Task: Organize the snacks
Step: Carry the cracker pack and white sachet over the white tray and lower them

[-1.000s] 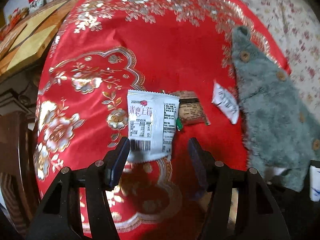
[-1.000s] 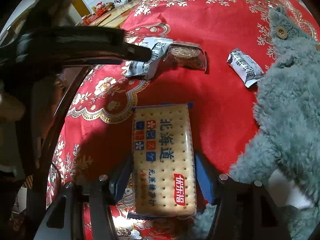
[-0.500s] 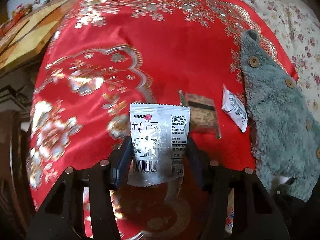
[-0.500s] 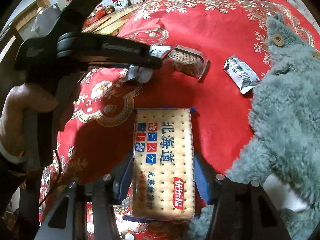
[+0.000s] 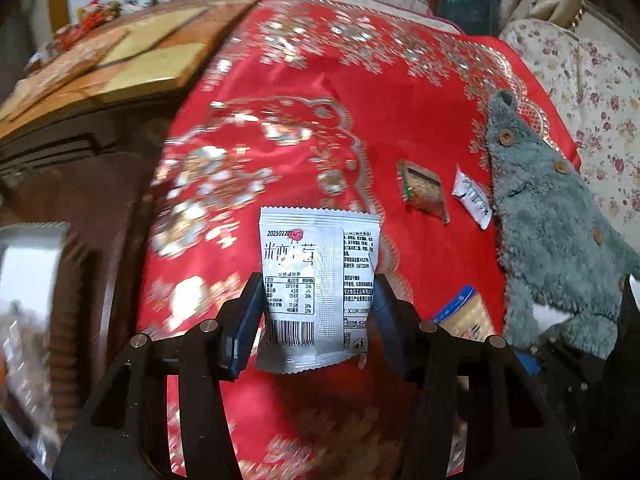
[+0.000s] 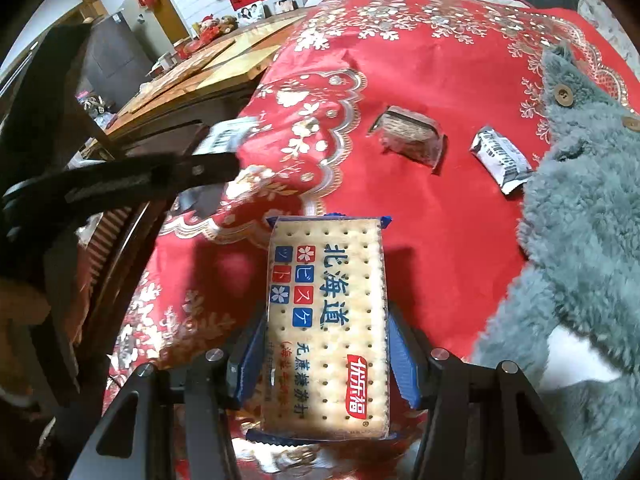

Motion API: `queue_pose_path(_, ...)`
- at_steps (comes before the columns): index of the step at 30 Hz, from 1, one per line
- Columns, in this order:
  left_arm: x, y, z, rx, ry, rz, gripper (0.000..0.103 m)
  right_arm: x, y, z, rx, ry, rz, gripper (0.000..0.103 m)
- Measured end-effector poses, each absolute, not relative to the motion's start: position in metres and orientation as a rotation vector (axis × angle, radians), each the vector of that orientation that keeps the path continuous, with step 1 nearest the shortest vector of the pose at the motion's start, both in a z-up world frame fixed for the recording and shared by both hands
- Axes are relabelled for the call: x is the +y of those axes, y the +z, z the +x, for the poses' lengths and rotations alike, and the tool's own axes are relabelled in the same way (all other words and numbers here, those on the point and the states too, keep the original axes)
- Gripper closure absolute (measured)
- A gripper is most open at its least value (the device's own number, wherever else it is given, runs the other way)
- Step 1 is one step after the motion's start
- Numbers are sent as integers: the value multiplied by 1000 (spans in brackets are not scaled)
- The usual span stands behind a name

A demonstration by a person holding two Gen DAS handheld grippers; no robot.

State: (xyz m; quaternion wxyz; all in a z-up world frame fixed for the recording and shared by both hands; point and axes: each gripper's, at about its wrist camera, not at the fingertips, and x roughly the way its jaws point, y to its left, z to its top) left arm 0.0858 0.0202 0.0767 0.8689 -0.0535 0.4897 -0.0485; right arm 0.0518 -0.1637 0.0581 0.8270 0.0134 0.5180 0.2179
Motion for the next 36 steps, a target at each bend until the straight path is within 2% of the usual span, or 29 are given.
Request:
queue_pose_path(17, 84, 109, -3, 942, 77, -116, 50, -99, 79, 24, 1087, 565, -35, 49)
queue_pose_path(36, 154, 128, -49, 903, 218, -184, 50, -21, 99, -1, 1065, 700, -156, 49)
